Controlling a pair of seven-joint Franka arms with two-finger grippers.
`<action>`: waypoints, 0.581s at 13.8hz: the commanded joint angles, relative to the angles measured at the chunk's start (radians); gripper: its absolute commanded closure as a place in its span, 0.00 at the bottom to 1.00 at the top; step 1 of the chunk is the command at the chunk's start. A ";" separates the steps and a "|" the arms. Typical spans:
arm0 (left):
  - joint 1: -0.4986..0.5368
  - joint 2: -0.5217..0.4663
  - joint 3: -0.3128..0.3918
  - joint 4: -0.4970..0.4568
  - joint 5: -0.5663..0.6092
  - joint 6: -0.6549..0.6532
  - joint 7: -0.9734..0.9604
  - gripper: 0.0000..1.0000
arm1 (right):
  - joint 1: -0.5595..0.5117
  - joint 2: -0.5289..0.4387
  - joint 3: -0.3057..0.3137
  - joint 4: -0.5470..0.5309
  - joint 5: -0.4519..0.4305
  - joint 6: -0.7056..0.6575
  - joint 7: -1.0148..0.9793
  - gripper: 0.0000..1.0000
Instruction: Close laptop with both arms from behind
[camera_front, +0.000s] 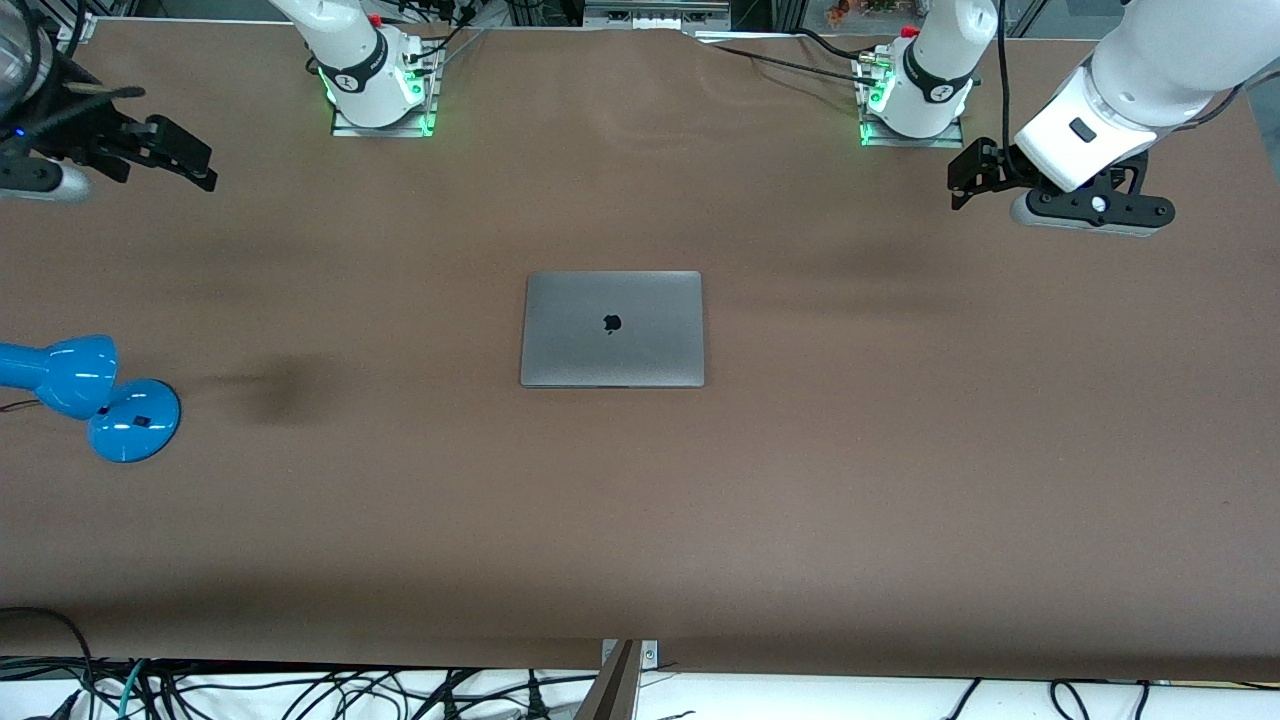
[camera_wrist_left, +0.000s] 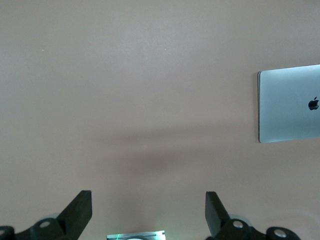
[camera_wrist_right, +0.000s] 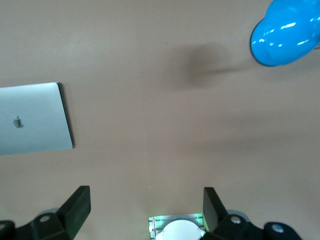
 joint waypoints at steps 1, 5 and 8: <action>-0.010 -0.008 0.013 0.010 -0.008 0.000 0.022 0.00 | -0.006 -0.008 0.004 -0.028 -0.009 0.008 0.012 0.00; -0.010 -0.003 0.013 0.010 -0.012 0.030 0.022 0.00 | -0.006 -0.008 0.004 -0.061 -0.009 0.054 0.010 0.00; 0.002 0.006 0.014 0.029 -0.014 0.020 0.005 0.00 | -0.006 -0.010 0.004 -0.060 -0.009 0.053 0.009 0.00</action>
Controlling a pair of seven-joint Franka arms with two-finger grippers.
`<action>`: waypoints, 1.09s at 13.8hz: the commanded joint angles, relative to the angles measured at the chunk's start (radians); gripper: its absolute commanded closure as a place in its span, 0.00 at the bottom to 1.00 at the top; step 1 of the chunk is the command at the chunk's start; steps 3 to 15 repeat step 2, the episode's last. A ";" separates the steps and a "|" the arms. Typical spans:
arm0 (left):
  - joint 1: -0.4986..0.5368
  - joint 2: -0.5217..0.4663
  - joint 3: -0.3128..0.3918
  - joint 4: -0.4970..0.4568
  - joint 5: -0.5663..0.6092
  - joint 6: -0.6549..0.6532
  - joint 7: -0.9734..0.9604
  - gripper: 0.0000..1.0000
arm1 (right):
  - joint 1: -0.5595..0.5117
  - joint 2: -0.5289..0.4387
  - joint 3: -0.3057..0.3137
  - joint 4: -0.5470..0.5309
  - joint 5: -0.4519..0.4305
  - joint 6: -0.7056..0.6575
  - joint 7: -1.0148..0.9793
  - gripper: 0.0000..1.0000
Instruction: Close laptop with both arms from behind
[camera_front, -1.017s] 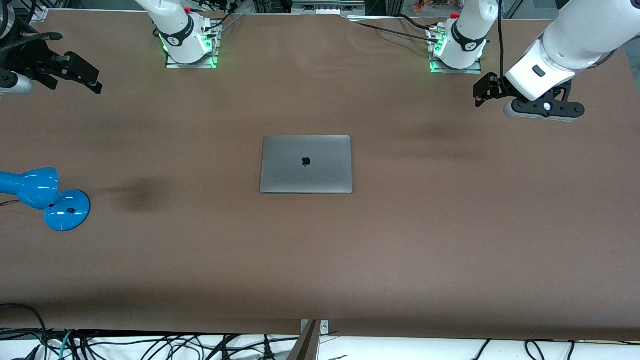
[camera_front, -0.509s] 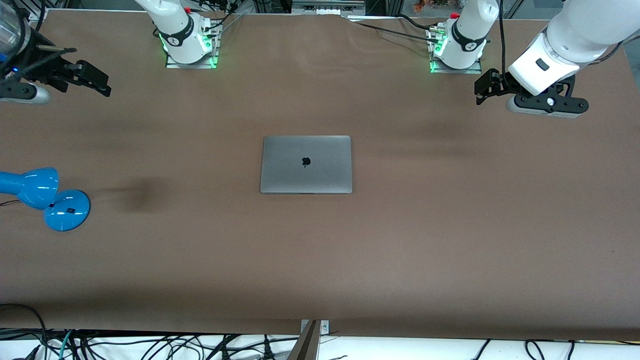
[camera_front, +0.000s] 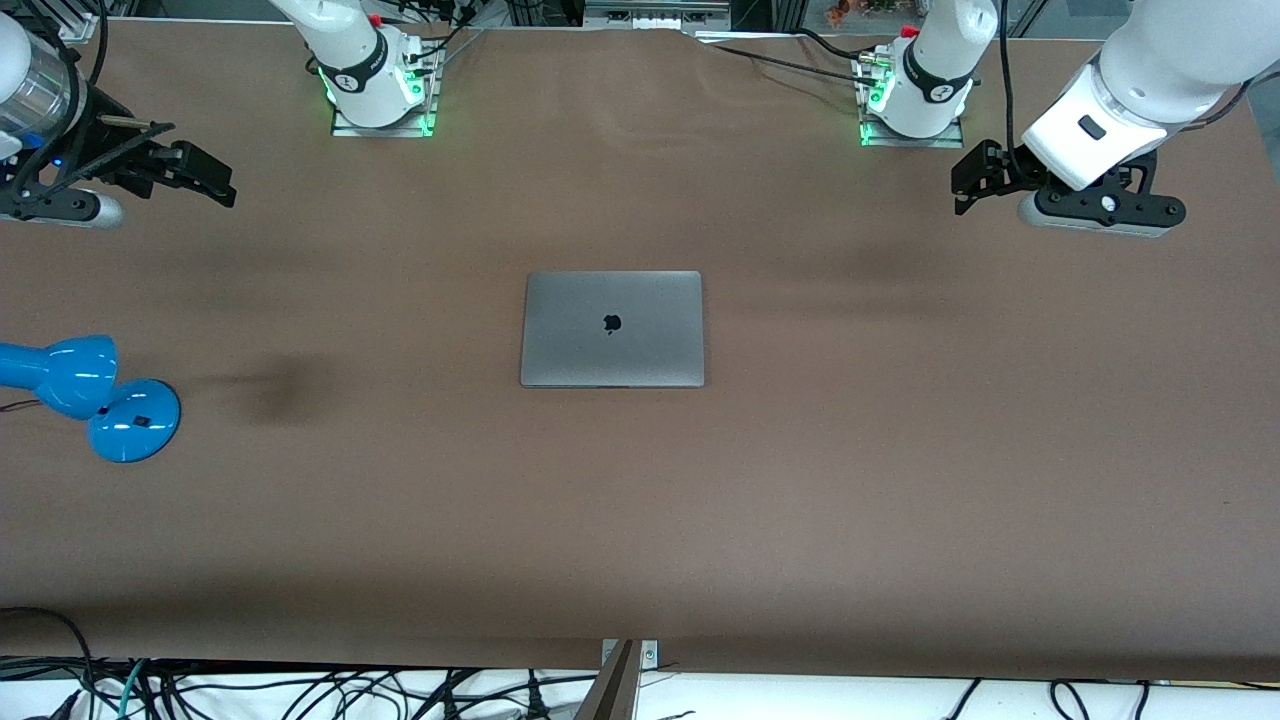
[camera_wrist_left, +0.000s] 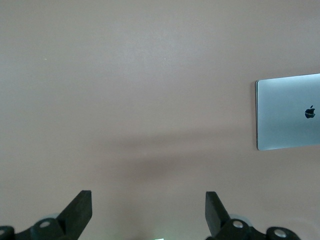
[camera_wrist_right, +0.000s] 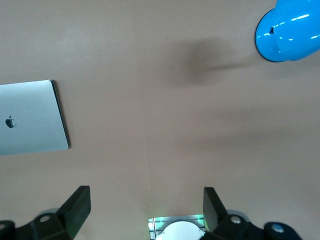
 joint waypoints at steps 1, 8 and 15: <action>0.015 0.008 0.009 0.038 -0.011 -0.011 0.016 0.00 | -0.007 -0.015 0.002 -0.010 -0.009 0.005 0.006 0.00; 0.034 0.008 0.011 0.057 -0.011 -0.024 0.018 0.00 | -0.007 -0.016 0.002 -0.009 -0.009 0.003 0.006 0.00; 0.034 0.008 0.011 0.057 -0.011 -0.024 0.018 0.00 | -0.007 -0.016 0.002 -0.009 -0.009 0.003 0.006 0.00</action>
